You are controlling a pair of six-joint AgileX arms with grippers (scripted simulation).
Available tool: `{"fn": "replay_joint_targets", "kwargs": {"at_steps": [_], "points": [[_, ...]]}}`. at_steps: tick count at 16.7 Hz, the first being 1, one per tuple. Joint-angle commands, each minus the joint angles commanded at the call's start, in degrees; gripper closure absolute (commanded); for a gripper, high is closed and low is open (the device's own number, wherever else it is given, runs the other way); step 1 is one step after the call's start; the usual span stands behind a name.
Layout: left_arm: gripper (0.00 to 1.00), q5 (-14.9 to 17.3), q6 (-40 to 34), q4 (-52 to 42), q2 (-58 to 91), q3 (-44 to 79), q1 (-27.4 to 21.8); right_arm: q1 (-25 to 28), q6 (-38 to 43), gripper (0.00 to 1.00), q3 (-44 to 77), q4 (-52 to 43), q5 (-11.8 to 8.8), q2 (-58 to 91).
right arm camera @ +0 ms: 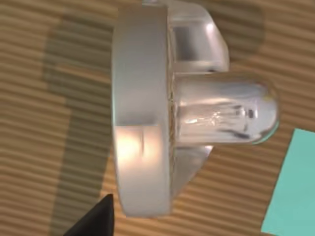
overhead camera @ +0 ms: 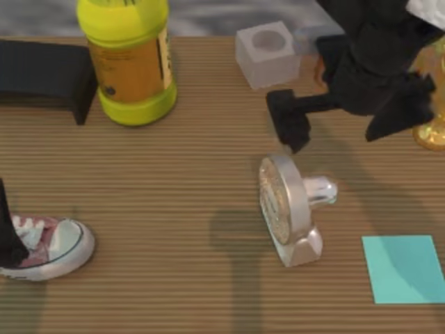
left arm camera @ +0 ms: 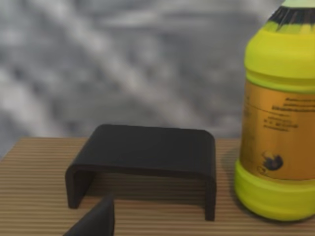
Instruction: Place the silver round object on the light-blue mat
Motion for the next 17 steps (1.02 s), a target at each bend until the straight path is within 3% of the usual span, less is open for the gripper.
{"fn": "replay_joint_targets", "kwargs": {"at_steps": [7,13,17], "points": [[0.00,0.0,0.0,0.0,0.0,0.0,0.0,5.2,3.1,0.00,16.1,-10.6,0.0,15.2],[0.00,0.0,0.0,0.0,0.0,0.0,0.0,5.0,3.1,0.00,16.0,-10.4,0.0,15.2],[0.00,0.0,0.0,0.0,0.0,0.0,0.0,5.2,3.1,0.00,10.1,-4.8,0.0,15.0]]}}
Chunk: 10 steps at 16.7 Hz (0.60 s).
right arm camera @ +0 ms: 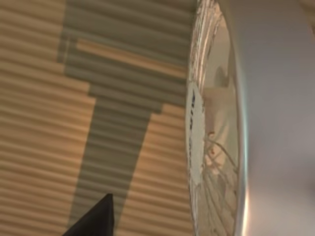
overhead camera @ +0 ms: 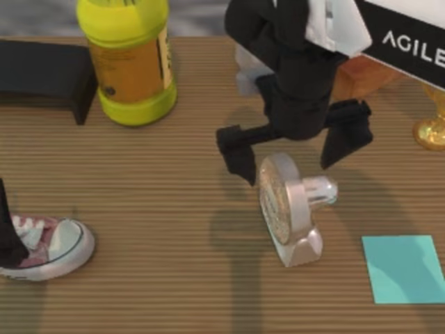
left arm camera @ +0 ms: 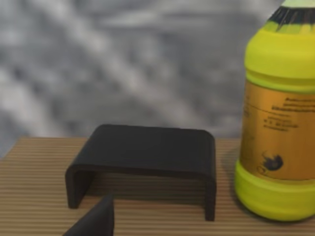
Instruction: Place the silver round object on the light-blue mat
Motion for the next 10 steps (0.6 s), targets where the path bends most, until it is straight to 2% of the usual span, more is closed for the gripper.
{"fn": "replay_joint_targets", "kwargs": {"at_steps": [3,8,10], "points": [[0.00,0.0,0.0,0.0,0.0,0.0,0.0,0.1,0.1,0.00,-4.9,4.9,0.0,0.0],[0.00,0.0,0.0,0.0,0.0,0.0,0.0,0.2,0.2,0.00,-5.7,5.7,0.0,0.0],[0.00,0.0,0.0,0.0,0.0,0.0,0.0,0.2,0.2,0.15,-5.7,5.7,0.0,0.0]]}}
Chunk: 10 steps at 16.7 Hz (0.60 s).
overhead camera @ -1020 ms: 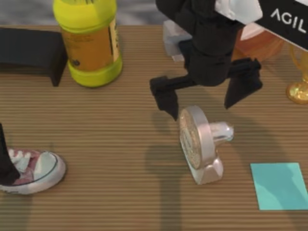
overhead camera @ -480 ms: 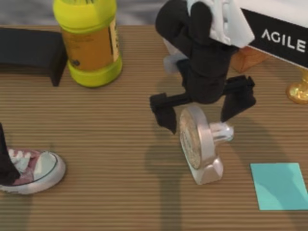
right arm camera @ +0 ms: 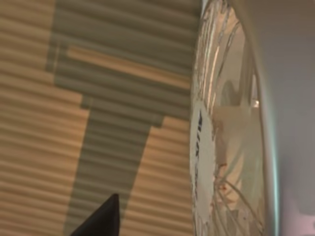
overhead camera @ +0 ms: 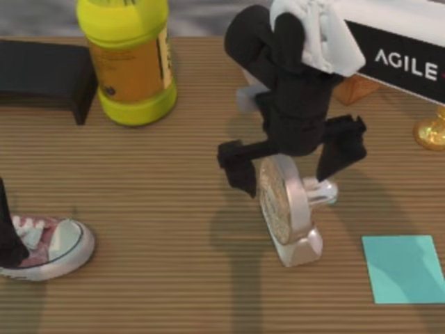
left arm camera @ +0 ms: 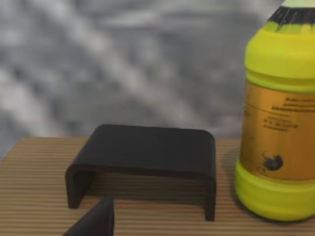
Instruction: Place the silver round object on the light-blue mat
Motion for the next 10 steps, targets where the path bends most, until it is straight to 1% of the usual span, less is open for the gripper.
{"fn": "replay_joint_targets", "kwargs": {"at_steps": [10], "points": [[0.00,0.0,0.0,0.0,0.0,0.0,0.0,0.0,0.0,0.90,0.0,0.0,0.0,0.0]]}}
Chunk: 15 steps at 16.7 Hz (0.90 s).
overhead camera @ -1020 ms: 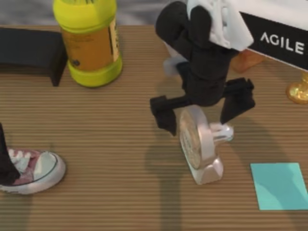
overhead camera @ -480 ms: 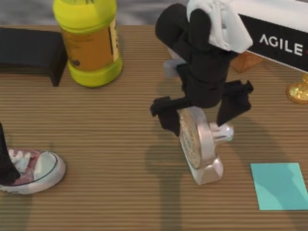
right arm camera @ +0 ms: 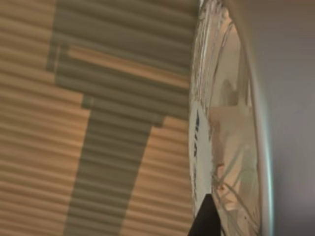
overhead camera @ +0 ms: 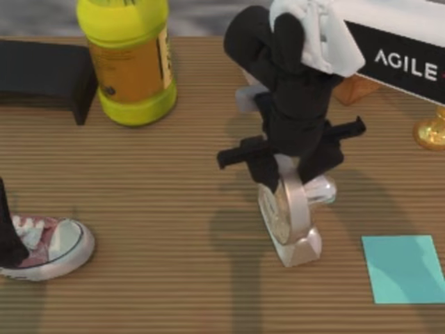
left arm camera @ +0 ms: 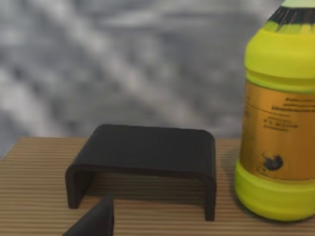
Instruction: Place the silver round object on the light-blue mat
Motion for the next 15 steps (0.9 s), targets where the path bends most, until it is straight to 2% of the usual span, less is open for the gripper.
{"fn": "replay_joint_targets", "kwargs": {"at_steps": [1,2,11,15], "points": [[0.00,0.0,0.0,0.0,0.0,0.0,0.0,0.0,0.0,0.98,0.0,0.0,0.0,0.0],[0.00,0.0,0.0,0.0,0.0,0.0,0.0,0.0,0.0,1.00,0.0,0.0,0.0,0.0],[0.00,0.0,0.0,0.0,0.0,0.0,0.0,-0.1,0.1,1.00,0.2,-0.2,0.0,0.0],[0.00,0.0,0.0,0.0,0.0,0.0,0.0,0.1,0.1,1.00,6.5,-6.1,0.0,0.4]]}}
